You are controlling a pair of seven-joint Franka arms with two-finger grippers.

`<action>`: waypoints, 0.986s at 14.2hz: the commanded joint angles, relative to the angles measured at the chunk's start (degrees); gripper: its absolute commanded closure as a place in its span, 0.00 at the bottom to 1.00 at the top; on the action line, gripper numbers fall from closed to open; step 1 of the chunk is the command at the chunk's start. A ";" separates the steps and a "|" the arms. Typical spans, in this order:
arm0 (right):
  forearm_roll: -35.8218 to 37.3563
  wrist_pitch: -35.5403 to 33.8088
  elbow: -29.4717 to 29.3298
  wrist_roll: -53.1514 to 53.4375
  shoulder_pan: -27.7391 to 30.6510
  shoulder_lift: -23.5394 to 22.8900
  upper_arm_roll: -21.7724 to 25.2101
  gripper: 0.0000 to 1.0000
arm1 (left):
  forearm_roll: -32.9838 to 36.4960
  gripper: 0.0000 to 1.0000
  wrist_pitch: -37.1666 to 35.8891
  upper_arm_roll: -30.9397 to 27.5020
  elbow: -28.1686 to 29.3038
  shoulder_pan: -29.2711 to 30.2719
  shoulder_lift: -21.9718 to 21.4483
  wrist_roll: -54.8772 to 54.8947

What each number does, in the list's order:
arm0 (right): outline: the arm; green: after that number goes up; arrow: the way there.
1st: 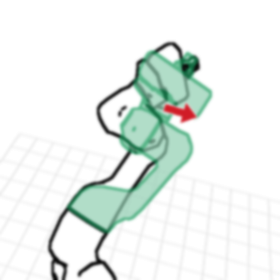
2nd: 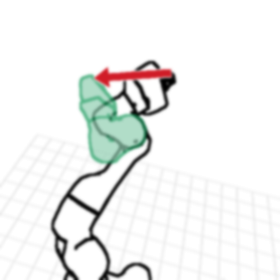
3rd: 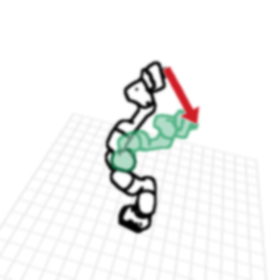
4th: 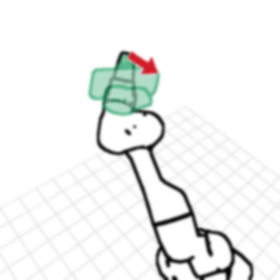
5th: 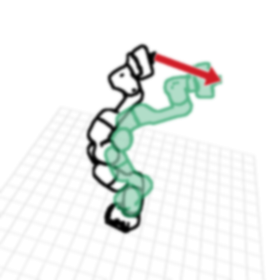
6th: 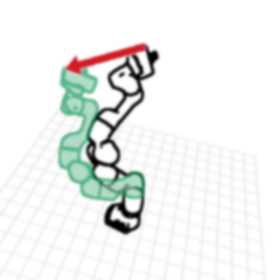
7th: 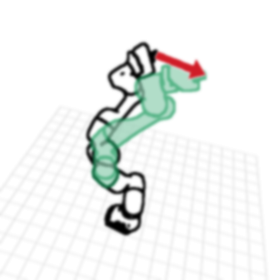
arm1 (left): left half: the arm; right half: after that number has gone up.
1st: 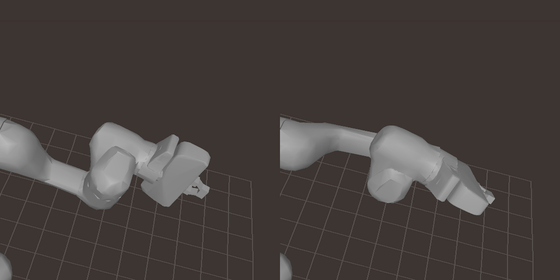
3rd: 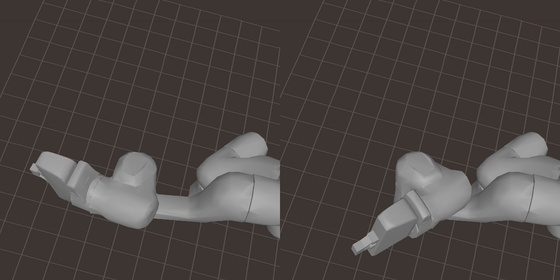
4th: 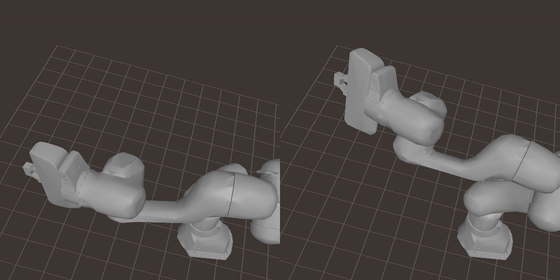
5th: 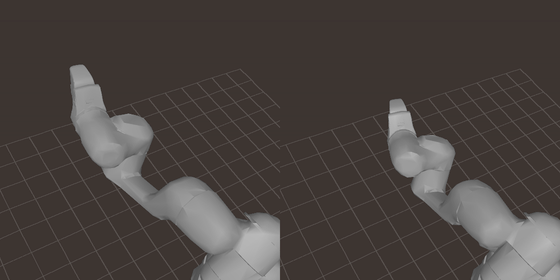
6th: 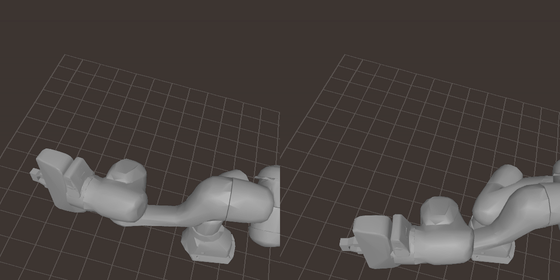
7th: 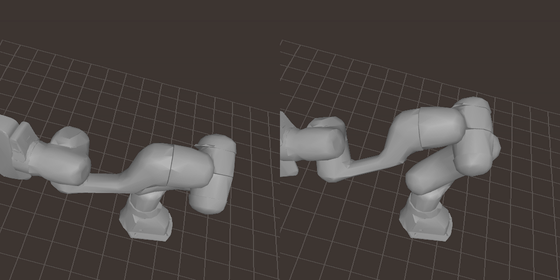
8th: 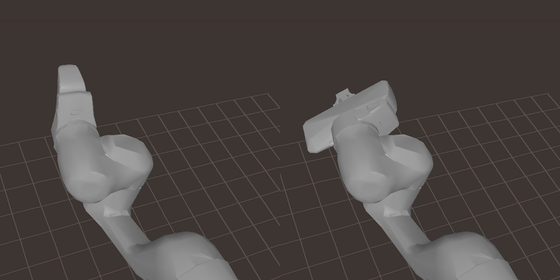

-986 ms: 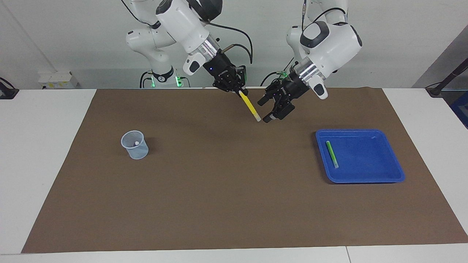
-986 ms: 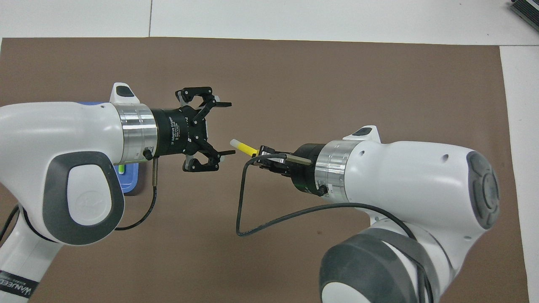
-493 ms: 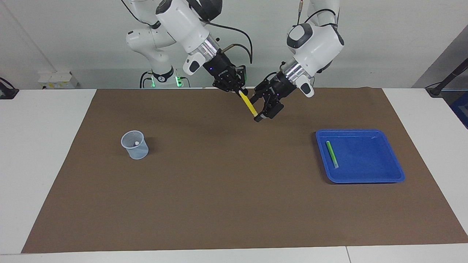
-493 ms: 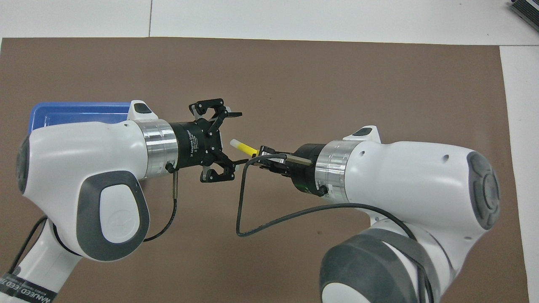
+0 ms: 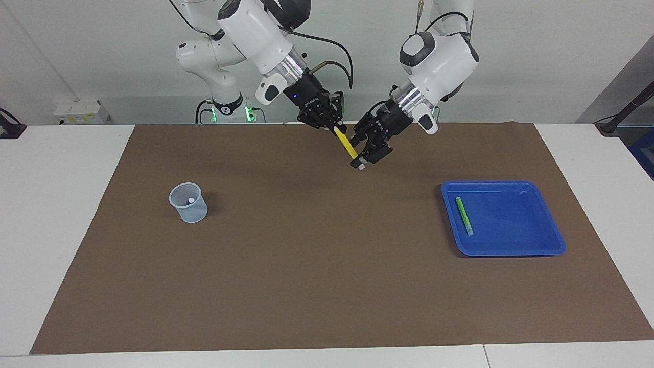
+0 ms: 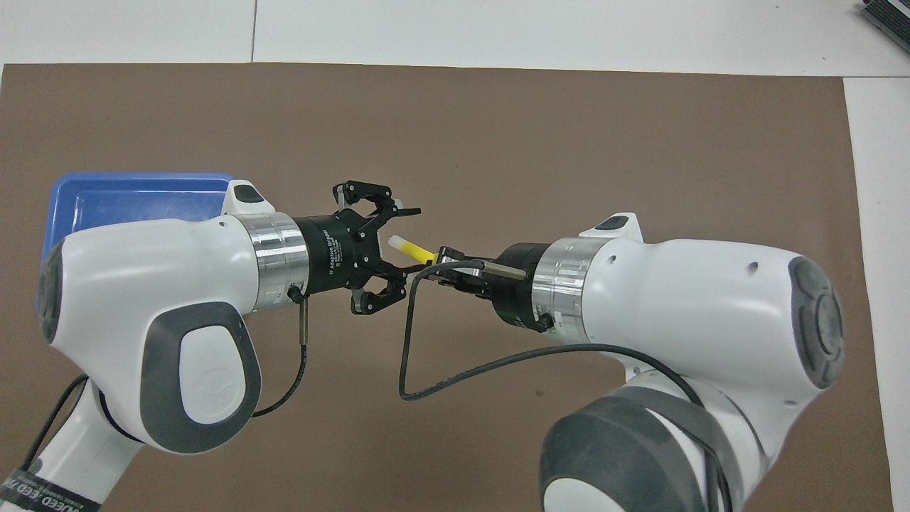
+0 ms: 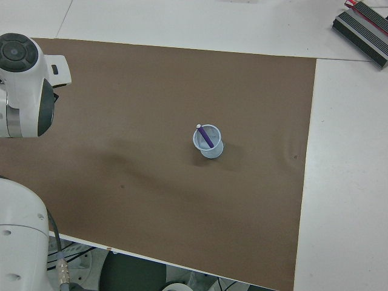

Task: Right arm passes pens to left for tray arrangement
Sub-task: 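Close the left gripper on the yellow pen held by the right gripper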

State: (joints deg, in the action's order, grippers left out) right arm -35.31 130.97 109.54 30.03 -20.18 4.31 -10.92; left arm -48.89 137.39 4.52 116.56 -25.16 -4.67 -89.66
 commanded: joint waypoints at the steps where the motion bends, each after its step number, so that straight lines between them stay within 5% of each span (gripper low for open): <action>1: -1.60 0.87 1.81 0.38 -0.12 1.67 0.20 1.00 | -0.59 0.78 0.25 -0.38 2.27 -0.24 -2.36 2.12; 4: -1.60 0.69 1.81 0.30 -0.12 1.67 0.20 1.00 | -0.59 1.00 -1.07 -0.47 2.09 -0.07 -2.45 2.21; 14: -1.60 0.51 1.81 0.30 -0.03 1.67 0.20 1.00 | -0.33 1.00 -7.21 -0.91 1.83 0.72 -3.15 7.47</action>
State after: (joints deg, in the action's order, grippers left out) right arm -35.37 131.41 109.77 30.03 -20.15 4.51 -10.61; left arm -48.79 133.36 4.07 117.60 -25.04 -6.08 -84.41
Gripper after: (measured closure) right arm 0.815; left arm 0.793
